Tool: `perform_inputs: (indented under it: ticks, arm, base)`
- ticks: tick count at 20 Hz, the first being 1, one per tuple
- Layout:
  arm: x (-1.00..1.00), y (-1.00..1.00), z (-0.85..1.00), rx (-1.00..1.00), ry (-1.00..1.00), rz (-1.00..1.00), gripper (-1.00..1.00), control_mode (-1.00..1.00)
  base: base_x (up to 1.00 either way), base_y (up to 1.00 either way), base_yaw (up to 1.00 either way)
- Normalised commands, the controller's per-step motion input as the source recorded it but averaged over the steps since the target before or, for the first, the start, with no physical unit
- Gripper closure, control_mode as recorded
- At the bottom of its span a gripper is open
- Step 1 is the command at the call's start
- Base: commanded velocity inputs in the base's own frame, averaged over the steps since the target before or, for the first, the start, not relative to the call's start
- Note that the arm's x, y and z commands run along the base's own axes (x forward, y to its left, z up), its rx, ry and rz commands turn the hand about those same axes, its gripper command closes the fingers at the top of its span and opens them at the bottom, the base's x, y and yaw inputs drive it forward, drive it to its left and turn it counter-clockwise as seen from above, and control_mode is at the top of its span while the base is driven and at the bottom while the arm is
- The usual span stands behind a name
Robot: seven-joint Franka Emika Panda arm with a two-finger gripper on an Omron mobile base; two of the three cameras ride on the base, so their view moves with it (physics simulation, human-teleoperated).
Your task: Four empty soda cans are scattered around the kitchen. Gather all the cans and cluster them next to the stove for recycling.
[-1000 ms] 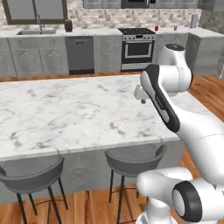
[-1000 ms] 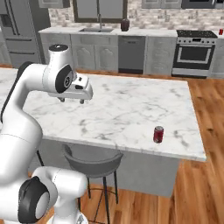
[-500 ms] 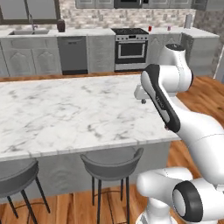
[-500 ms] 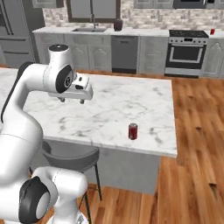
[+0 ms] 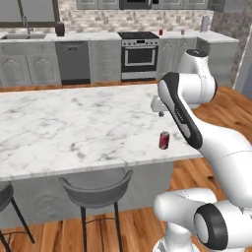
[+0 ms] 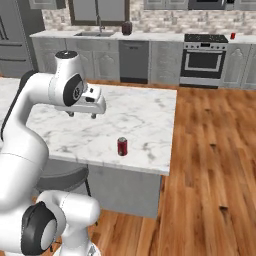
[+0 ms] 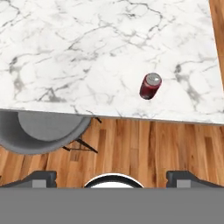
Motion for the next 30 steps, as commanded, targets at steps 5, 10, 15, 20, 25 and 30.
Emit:
perform_inputs:
  ticks: [5, 10, 15, 20, 25, 30]
  arm:
    - [0.0, 0.0, 0.0, 0.0, 0.0, 0.0, -1.0, 1.0]
    - [0.01, -0.01, -0.02, 0.0, 0.01, 0.0, -1.0, -1.0]
    - [0.02, 0.0, -0.11, -0.02, 0.02, 0.0, -1.0, -1.0]
    - [0.1, 0.08, -0.2, -0.06, 0.03, 0.0, -1.0, -1.0]
    - [0.08, 0.03, -0.15, -0.07, 0.08, 0.0, -1.0, -1.0]
    - [0.16, 0.13, -0.1, -0.03, 0.06, 0.0, -1.0, -1.0]
  base:
    - [0.02, -0.6, 0.0]
    - [0.04, -0.32, 0.0]
    - [0.0, 0.0, 0.0]
    - [0.0, 0.0, 0.0]
    - [0.0, 0.0, 0.0]
    - [0.0, 0.0, 0.0]
